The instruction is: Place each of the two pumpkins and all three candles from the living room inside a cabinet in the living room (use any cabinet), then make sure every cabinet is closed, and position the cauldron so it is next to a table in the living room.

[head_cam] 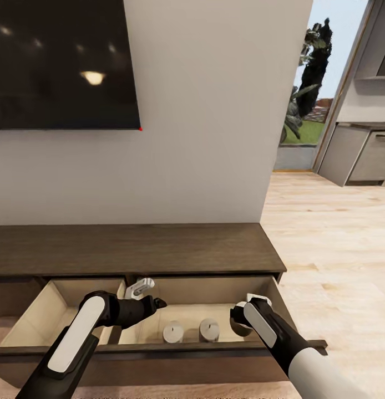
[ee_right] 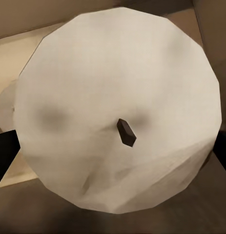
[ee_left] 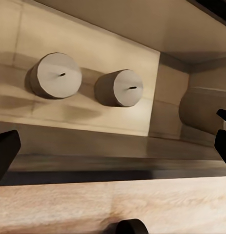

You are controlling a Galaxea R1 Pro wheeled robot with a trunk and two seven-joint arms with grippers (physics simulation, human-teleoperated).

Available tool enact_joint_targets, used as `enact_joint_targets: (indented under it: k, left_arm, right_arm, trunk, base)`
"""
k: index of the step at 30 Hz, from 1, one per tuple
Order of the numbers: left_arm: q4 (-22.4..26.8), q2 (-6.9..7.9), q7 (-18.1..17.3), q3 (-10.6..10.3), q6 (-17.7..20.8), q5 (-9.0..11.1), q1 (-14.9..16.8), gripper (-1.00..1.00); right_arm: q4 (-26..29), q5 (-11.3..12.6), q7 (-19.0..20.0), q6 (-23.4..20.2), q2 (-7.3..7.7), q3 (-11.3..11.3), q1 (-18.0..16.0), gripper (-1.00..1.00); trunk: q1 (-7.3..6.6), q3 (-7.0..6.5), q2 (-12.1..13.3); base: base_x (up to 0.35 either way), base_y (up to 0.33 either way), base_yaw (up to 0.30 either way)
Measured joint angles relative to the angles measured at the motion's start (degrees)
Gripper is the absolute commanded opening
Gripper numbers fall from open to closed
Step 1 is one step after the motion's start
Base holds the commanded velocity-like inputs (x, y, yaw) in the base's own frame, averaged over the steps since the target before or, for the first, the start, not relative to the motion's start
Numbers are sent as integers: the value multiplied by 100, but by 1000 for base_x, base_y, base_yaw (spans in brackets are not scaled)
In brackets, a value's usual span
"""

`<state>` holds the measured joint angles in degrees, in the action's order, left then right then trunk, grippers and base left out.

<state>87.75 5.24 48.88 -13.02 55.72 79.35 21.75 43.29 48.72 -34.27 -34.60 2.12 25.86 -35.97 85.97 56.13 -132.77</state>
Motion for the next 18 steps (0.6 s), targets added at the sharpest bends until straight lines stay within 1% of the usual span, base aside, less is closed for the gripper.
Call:
enact_joint_targets:
  k: [3, 10, 14, 18]
  left_arm:
    - [0, -1, 0, 0, 0, 0, 0, 100]
    - [1, -2, 0, 2, -1, 1, 0, 100]
    - [5, 0, 3, 0, -1, 1, 0, 100]
    - [8, 0, 4, 0, 1, 1, 0, 100]
  right_arm:
    - [1, 0, 0, 1, 0, 0, 0, -100]
    - [1, -3, 2, 4, 0, 0, -1, -100]
    - [2, -1, 2, 4, 0, 0, -1, -100]
    - [2, -3, 1, 3, 0, 0, -1, -100]
  trunk:
    - [66, 54, -120]
    - [66, 54, -122]
    - [64, 54, -122]
    - [66, 54, -122]
  base:
    - [0, 0, 0]
    - [2, 0, 0]
    - [171, 0, 0]
    - [73, 0, 0]
